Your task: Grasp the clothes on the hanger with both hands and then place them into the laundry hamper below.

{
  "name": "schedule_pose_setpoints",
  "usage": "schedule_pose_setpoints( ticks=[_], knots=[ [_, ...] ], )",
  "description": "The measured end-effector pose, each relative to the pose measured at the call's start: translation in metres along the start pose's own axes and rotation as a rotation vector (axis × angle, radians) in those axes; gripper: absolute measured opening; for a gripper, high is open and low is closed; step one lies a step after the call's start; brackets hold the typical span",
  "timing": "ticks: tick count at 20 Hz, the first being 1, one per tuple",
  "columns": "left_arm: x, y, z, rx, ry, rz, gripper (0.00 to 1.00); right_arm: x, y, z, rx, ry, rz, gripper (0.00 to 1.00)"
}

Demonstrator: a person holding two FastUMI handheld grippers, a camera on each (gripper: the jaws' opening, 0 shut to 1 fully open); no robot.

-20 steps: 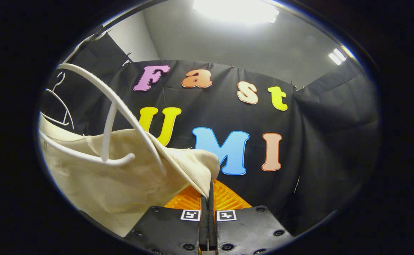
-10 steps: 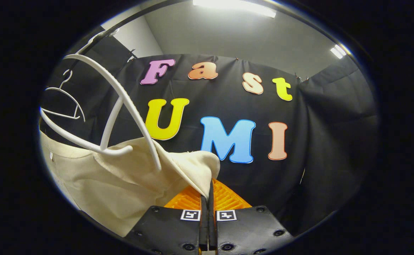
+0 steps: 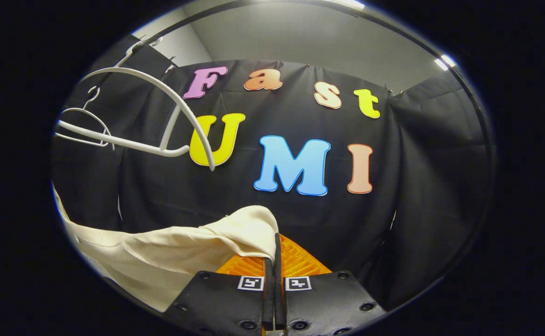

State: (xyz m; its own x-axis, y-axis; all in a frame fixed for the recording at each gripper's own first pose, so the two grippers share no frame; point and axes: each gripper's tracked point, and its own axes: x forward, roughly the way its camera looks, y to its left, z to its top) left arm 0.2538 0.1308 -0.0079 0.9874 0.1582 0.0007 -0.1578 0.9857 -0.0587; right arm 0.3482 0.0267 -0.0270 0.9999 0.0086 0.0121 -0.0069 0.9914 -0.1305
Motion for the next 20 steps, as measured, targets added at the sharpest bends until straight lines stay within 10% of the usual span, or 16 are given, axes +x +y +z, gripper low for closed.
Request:
schedule_pose_setpoints(
  ticks=[20],
  knots=[
    [-0.119, -0.026, -0.035, 0.019, 0.126, 0.203, 0.01, -0.152, -0.018, -0.077, 0.018, 0.154, 0.36, 0.02]
  ],
)
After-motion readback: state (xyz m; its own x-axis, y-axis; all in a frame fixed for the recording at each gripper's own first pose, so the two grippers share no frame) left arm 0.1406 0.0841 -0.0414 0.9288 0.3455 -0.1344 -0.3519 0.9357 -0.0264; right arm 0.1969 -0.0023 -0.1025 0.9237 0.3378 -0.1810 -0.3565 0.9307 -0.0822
